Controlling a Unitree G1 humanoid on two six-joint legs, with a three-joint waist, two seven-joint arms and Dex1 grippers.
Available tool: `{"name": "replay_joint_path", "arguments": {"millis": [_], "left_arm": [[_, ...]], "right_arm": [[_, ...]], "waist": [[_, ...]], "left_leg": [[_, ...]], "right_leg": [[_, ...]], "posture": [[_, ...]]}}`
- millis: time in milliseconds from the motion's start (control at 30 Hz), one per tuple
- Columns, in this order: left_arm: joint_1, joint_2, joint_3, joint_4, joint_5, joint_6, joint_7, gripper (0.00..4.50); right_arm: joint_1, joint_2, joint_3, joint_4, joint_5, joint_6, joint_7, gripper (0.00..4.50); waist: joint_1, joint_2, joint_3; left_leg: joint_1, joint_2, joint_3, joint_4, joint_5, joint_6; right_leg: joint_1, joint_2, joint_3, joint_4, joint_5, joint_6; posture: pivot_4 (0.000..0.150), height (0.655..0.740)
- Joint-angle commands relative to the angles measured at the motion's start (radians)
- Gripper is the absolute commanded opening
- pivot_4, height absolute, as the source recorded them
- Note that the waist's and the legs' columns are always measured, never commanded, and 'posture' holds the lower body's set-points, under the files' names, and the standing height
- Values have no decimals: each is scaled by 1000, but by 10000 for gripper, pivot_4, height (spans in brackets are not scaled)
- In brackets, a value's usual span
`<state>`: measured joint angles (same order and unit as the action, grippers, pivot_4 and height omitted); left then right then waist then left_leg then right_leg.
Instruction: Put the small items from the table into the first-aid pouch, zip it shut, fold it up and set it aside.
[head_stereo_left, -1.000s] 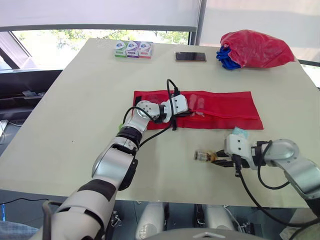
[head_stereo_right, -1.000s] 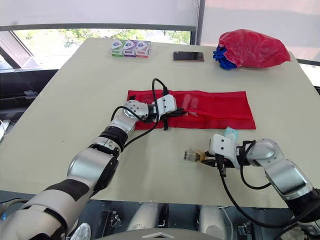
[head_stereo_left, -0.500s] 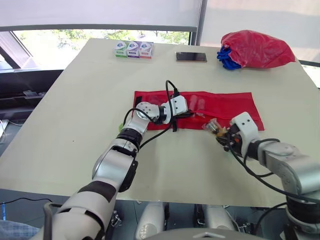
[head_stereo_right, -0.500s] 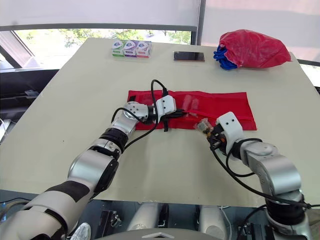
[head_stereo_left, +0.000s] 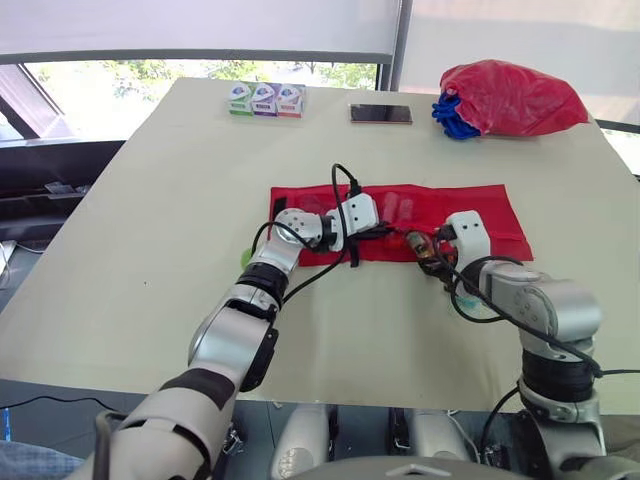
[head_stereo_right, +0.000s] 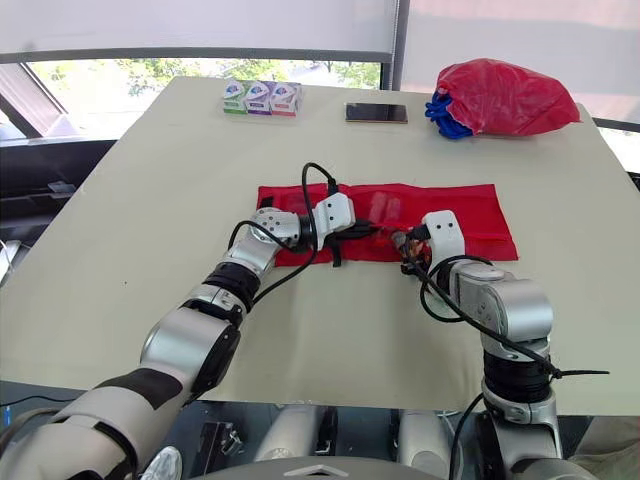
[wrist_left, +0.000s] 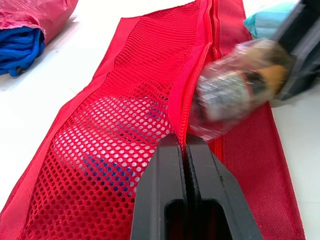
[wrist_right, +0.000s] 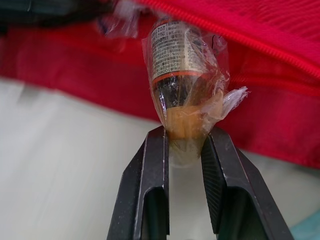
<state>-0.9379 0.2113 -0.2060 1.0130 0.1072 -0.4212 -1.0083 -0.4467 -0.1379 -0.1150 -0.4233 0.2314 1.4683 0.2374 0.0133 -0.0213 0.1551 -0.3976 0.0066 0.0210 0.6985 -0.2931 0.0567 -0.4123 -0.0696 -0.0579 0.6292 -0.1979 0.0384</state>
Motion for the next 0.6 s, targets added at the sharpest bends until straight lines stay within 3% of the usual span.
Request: {"name": "replay_joint_path", "arguments": {"millis": [33, 367, 600], "left_arm": [[7, -12, -2, -53, -18, 3, -15, 0], [13, -24, -10, -60, -14, 2, -31, 0], [14, -21, -13, -60, -11, -2, -40, 0]], "right_arm": [[-55, 78, -78, -8, -7, -2, -63, 3527], [-107, 193, -71, 119, -53, -124, -179, 3527], [-169, 295, -159, 250, -56, -287, -280, 3527]], "waist": [[0, 0, 0], [-2, 1, 0], [-6, 2, 0]], "left_leg": [[0, 0, 0, 0, 0, 0], [0, 0, 0, 0, 0, 0], [1, 0, 0, 0, 0, 0]], "right_leg": [[0, 0, 0, 0, 0, 0], [0, 0, 0, 0, 0, 0], [0, 1, 0, 1, 0, 0]], "posture": [[1500, 7400], [1500, 7400], [1500, 7400]]}}
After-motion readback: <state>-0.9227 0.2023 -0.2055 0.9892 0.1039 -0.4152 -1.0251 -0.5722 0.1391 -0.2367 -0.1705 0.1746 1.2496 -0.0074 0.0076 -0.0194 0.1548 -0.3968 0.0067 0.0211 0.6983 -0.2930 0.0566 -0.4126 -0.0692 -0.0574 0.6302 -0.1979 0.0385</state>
